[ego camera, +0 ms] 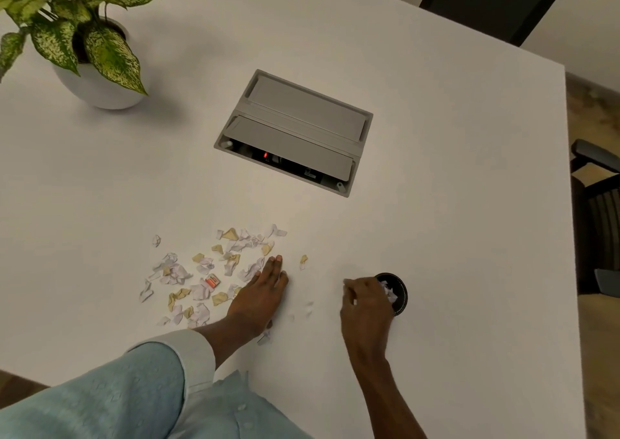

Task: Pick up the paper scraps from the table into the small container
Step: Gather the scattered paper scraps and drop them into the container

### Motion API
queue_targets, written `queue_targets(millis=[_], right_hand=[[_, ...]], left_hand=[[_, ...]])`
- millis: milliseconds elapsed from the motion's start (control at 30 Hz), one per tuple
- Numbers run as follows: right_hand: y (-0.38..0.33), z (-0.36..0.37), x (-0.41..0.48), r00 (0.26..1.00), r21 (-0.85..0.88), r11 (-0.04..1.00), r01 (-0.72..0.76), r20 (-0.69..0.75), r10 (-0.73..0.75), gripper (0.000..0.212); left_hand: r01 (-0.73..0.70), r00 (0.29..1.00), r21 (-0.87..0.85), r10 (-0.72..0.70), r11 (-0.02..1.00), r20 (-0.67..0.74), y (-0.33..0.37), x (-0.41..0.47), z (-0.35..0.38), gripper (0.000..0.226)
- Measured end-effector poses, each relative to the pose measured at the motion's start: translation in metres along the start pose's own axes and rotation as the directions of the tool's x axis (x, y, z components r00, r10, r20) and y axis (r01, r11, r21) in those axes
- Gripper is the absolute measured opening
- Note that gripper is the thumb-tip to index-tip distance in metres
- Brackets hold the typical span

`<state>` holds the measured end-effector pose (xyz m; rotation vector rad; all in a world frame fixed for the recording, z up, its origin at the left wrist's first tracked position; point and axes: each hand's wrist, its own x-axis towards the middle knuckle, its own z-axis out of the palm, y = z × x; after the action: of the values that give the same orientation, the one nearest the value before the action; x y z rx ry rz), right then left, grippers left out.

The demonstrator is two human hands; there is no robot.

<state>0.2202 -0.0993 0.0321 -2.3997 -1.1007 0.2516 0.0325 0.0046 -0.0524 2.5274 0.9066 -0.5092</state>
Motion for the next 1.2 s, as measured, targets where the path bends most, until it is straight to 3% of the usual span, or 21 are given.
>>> queue_targets(millis=[133, 300, 467, 567, 667, 800, 1000, 1100, 1200], right_hand=[[0.026, -0.028, 0.004, 0.984, -0.027, 0.990, -0.140, -0.113, 0.136, 0.008], [0.047, -0.042, 0.014, 0.980, -0.099, 0.975, -0.200, -0.044, 0.196, 0.025], [0.040, -0.038, 0.008, 0.995, -0.170, 0.982, -0.085, -0.058, 0.077, 0.023], [0.026, -0.021, -0.006, 0.996, -0.069, 0.993, 0.091, 0.027, -0.089, 0.020], [0.010, 0.008, -0.027, 0.955, 0.019, 0.979, 0.201, 0.219, -0.200, 0.019], [0.006, 0.055, -0.050, 0.885, -0.037, 0.990, 0.138, 0.454, -0.106, 0.046], [0.013, 0.081, -0.049, 0.894, -0.060, 0.996, -0.072, 0.439, 0.091, 0.084], [0.012, 0.086, -0.043, 0.881, -0.063, 0.997, -0.045, 0.469, 0.069, 0.080], [0.009, 0.092, -0.040, 0.848, -0.052, 0.998, 0.047, 0.529, -0.012, 0.059]], left_hand=[[0.003, 1.000, 0.003, -0.003, 1.000, -0.004, 0.001, 0.000, 0.000, 0.115], [0.004, 1.000, 0.020, -0.004, 1.000, -0.001, 0.001, -0.001, -0.002, 0.116], [-0.004, 1.000, 0.006, 0.004, 1.000, -0.006, 0.001, -0.002, -0.003, 0.116], [-0.014, 1.000, 0.007, 0.014, 1.000, -0.005, -0.002, -0.003, -0.003, 0.115], [-0.021, 1.000, 0.011, 0.021, 1.000, -0.013, -0.003, -0.002, -0.002, 0.114], [-0.014, 0.999, -0.007, 0.014, 1.000, -0.032, -0.003, -0.003, 0.001, 0.113], [-0.004, 0.999, -0.021, 0.004, 1.000, -0.032, -0.005, -0.002, 0.002, 0.116], [0.001, 1.000, -0.024, -0.002, 1.000, -0.028, -0.004, -0.003, 0.002, 0.116], [0.002, 1.000, -0.026, -0.002, 1.000, -0.022, -0.002, -0.004, 0.001, 0.114]])
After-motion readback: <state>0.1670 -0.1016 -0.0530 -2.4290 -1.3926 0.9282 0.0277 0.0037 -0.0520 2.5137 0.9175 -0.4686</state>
